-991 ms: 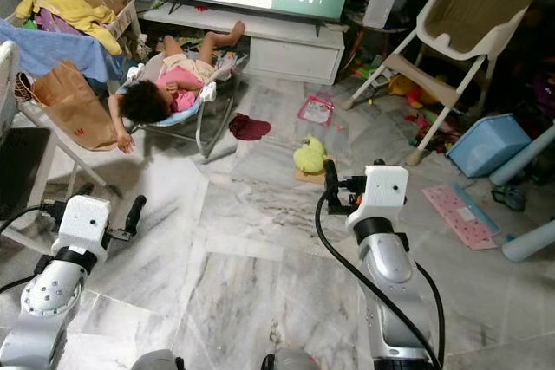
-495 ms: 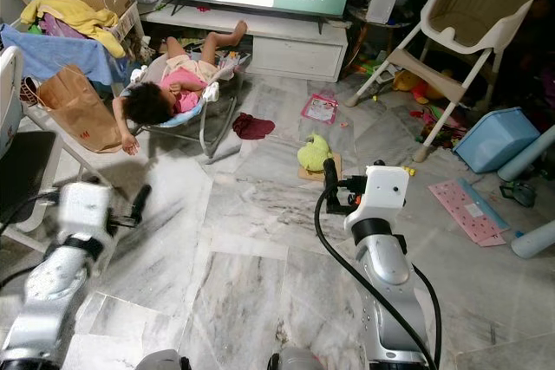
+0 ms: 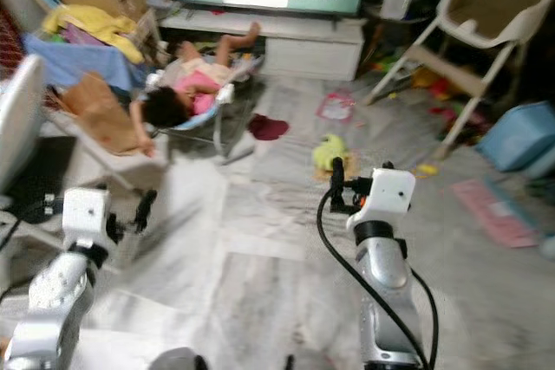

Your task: Restocking fridge

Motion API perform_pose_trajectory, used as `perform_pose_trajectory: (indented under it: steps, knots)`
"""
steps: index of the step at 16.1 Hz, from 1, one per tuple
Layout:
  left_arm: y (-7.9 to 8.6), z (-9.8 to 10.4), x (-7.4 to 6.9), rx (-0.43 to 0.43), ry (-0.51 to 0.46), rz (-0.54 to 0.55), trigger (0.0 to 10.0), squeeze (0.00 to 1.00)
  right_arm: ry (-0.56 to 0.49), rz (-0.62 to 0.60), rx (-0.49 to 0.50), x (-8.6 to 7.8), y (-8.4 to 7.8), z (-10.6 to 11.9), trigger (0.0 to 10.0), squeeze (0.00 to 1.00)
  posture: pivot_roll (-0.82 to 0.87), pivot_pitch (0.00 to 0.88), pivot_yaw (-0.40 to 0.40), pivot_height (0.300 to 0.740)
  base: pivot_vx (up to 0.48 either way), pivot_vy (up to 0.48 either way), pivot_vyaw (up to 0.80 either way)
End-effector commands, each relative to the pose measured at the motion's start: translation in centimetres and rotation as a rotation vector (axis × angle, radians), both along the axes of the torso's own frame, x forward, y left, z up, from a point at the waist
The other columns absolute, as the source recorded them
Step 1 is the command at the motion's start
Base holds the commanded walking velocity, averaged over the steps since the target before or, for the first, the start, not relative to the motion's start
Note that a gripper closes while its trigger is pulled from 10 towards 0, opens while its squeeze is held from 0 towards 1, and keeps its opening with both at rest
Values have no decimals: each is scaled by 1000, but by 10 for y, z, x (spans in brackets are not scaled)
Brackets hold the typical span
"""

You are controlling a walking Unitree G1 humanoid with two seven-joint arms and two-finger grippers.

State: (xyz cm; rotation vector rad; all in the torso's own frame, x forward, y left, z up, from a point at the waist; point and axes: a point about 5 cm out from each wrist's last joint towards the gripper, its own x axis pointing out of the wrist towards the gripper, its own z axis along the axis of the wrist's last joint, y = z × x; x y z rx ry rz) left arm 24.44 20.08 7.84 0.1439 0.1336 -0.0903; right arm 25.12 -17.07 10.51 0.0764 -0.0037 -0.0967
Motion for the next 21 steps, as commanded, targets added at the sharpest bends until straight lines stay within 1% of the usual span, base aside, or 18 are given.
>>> perform_pose_trajectory:
  steps: [1, 3, 6, 9, 11, 14, 18, 21]
  knots:
    - [0, 4, 8, 18, -2, -14, 10000, 0, -7, -22, -3, -1, -2, 0, 10000, 0, -19, 0, 45, 740, 0, 0, 0]
    - [1, 5, 13, 25, 1, -9, 10000, 0, -2, 8, -16, -5, -2, 1, 10000, 0, -34, 0, 19, 740, 0, 0, 0]
    - [0, -3, 8, 23, 22, 31, 10000, 0, 11, 35, -28, -7, -3, -2, 10000, 0, -44, 0, -4, 740, 0, 0, 688]
    - [-3, -3, 9, 9, 35, 48, 10000, 0, -4, 54, -35, 0, 0, 3, 10000, 0, -35, 0, -26, 740, 0, 0, 800]
    - [-2, -2, 9, 21, 39, 51, 10000, 0, -2, 71, -34, 4, 3, 3, 10000, 0, -23, 7, -38, 740, 0, 0, 0]
    - [-2, -2, 10, 31, 45, 51, 10000, 0, 3, 72, -38, 7, 2, 3, 10000, 0, -28, 8, -45, 740, 0, 388, 0]
    - [-10, -2, 13, 37, 49, 15, 10000, 0, -2, 61, -40, 8, -2, 6, 10000, 0, -39, 8, -45, 740, 0, 461, 0]
    - [-13, -3, 14, 46, 53, 9, 10000, 0, -3, 59, -43, 7, -4, 6, 10000, 0, -40, 6, -52, 740, 0, 456, 0]
